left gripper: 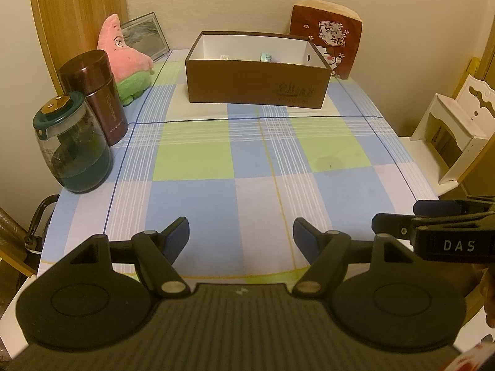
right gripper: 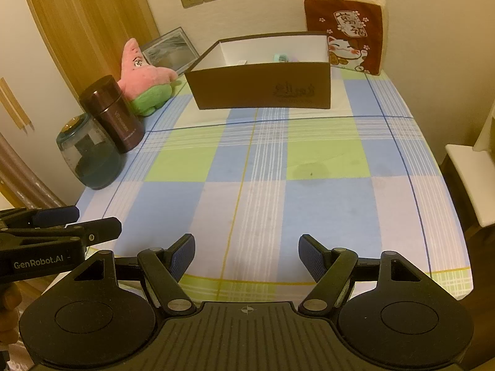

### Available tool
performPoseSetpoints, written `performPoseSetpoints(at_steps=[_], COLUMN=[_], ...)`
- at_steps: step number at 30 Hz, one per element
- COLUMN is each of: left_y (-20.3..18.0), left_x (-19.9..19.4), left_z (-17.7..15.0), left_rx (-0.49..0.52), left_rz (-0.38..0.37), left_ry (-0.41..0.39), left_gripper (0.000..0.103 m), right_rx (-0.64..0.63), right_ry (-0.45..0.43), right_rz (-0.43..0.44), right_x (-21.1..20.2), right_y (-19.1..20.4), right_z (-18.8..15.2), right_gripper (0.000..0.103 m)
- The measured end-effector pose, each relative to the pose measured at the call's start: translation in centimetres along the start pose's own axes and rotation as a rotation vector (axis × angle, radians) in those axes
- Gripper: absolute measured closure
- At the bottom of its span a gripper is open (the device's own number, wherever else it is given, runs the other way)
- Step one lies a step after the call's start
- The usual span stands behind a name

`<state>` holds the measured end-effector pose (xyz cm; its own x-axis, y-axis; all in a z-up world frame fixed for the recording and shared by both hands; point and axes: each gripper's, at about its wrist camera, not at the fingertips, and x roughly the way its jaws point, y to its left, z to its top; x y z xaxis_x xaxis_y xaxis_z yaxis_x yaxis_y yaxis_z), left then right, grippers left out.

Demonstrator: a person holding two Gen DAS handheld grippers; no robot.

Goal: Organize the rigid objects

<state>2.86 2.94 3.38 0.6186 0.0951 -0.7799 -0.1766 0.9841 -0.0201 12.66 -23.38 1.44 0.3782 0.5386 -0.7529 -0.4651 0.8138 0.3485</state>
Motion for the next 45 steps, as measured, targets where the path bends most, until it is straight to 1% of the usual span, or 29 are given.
performPoseSetpoints(at_steps=[45], left_y=[-0.06], left_x=[0.19], left_z=[0.31], left_rx=[-0.002], left_rz=[0.001], left_ry=[0.001], left_gripper=[0.031], right_rx=[0.002], right_ry=[0.007], right_rz=[-0.001], right_x=[0.39], right_y=[0.1], right_z=[0.43], right_gripper=[0.029])
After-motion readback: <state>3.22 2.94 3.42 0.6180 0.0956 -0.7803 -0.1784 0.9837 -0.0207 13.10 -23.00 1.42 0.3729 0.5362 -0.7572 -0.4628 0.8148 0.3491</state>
